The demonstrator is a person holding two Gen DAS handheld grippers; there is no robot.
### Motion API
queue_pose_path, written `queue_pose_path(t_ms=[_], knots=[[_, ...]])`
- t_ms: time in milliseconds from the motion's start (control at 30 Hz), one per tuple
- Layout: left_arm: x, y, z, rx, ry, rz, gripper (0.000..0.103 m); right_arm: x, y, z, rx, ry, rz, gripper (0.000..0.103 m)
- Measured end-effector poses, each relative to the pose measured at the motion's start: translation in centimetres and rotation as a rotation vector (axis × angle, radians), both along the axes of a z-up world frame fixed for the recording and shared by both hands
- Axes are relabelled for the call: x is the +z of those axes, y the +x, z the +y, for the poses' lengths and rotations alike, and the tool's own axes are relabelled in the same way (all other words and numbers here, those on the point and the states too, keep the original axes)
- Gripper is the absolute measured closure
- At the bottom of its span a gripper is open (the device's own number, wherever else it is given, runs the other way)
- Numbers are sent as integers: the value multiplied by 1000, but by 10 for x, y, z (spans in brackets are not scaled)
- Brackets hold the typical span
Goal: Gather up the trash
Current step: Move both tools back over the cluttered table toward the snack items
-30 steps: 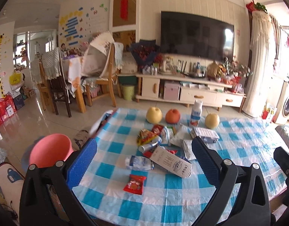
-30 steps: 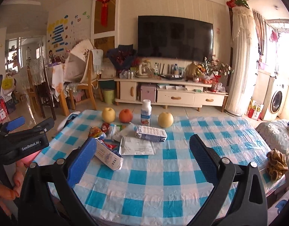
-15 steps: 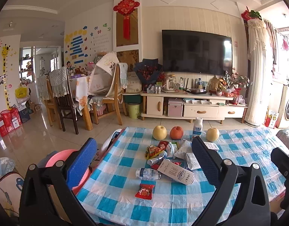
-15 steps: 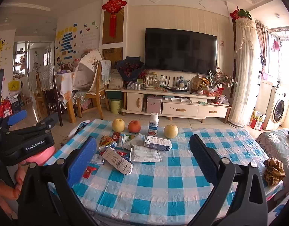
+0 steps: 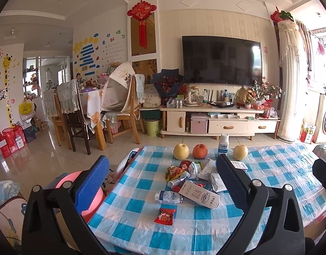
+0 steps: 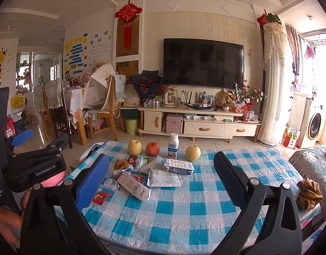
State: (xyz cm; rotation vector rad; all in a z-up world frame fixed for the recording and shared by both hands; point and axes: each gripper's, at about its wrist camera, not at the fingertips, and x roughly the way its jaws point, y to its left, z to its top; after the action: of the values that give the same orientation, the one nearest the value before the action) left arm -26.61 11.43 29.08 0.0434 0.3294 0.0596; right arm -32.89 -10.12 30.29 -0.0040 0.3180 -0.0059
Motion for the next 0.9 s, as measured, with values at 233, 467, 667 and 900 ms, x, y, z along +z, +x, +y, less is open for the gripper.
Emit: queue_pose_path(t_ms=[233, 467, 667, 900], knots=[[-2, -2, 0, 1, 1, 2, 4, -2, 1, -3, 1, 1, 2, 4], [-13, 3, 0, -2, 16, 28, 4, -7, 5, -6, 7, 4, 13, 4], [-20, 15, -3, 2, 27, 58, 4, -20, 13, -9, 8, 11, 25, 4], [-35, 36, -8, 3, 32, 109, 4, -45, 35, -16, -3, 18, 78, 4]])
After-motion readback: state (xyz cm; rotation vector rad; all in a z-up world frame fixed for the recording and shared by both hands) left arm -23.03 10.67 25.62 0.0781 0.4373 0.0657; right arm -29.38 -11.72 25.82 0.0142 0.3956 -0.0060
